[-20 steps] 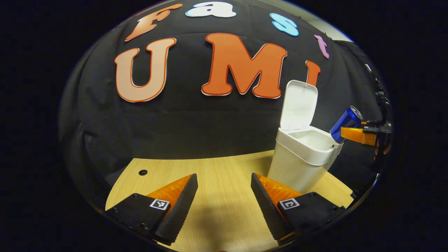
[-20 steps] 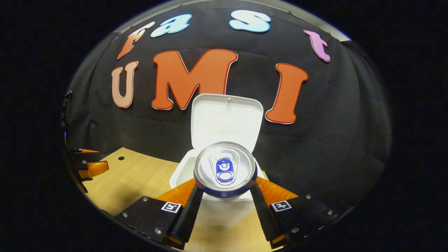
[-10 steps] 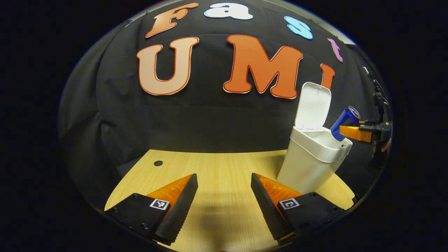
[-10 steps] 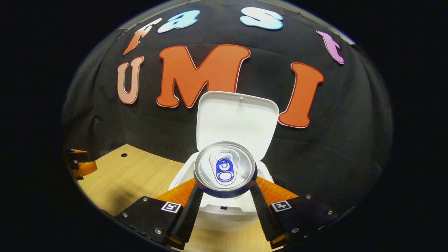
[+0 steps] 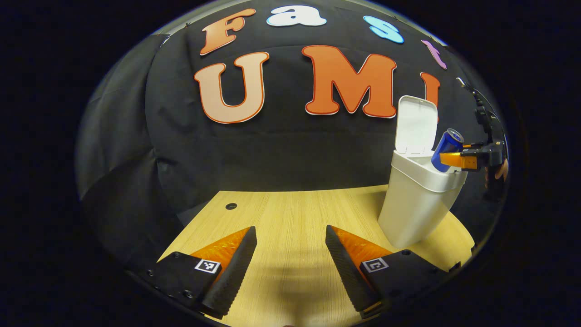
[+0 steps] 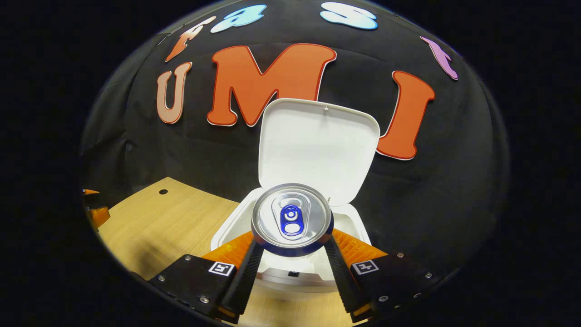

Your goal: Press the lid of the desktop garbage bin to open it, pick up the crumpled paper on the desktop and throw it into the bin, then pick up the pop can on the desktop and drop it into the bin, and finally close the garbage bin lid.

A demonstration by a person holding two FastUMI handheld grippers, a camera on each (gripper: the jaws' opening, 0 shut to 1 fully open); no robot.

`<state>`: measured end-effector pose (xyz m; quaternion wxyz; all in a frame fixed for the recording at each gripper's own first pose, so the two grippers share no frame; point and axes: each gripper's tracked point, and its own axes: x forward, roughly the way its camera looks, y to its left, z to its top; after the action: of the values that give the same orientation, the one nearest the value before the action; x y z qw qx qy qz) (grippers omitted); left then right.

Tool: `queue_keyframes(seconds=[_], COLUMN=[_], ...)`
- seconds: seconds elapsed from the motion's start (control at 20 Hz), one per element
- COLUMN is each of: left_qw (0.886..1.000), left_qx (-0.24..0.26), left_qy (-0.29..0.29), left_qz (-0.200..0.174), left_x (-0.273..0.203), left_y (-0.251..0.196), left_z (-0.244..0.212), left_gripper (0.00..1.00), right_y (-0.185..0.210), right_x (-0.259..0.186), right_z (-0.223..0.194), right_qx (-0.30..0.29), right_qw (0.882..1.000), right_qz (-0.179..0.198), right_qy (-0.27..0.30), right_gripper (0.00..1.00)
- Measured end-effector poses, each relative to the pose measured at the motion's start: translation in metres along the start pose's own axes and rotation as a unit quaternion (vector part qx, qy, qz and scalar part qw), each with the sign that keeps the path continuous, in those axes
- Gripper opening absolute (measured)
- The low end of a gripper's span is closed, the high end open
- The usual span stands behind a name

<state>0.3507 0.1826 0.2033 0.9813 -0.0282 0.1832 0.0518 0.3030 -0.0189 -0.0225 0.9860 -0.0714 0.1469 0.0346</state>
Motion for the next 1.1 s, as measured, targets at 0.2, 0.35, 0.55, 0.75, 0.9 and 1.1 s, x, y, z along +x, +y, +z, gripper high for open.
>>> queue_keyframes(seconds=[0.2, 0.35, 0.55, 0.75, 0.9, 1.1], left_qw=[1.000, 1.000, 1.000, 1.000, 1.000, 1.000], left_qx=[0.001, -0.005, -0.006, -0.001, -0.003, -0.004], left_qy=[0.004, 0.009, 0.014, 0.016, 0.019, 0.019], left_qz=[0.011, 0.016, 0.015, 0.010, 0.009, 0.008], left_x=[-0.008, -0.012, -0.012, -0.012, -0.012, -0.012], left_y=[0.005, 0.008, 0.007, 0.005, 0.007, 0.011], left_z=[-0.007, -0.011, -0.014, -0.014, -0.015, -0.017], left_gripper=[0.98, 0.97, 0.97, 0.98, 0.98, 0.98], right_y=[0.000, -0.001, -0.002, -0.001, -0.002, -0.001], right_x=[0.006, 0.010, 0.017, 0.020, 0.021, 0.024], right_z=[-0.004, -0.006, -0.015, -0.021, -0.023, -0.026], right_qx=[0.006, 0.013, 0.017, 0.027, 0.037, 0.060], right_qw=[1.000, 1.000, 1.000, 0.999, 0.999, 0.997], right_qz=[0.002, 0.001, 0.001, 0.003, 0.005, 0.003], right_qy=[0.004, 0.009, 0.019, 0.029, 0.035, 0.049], right_gripper=[0.79, 0.80, 0.80, 0.80, 0.80, 0.81])
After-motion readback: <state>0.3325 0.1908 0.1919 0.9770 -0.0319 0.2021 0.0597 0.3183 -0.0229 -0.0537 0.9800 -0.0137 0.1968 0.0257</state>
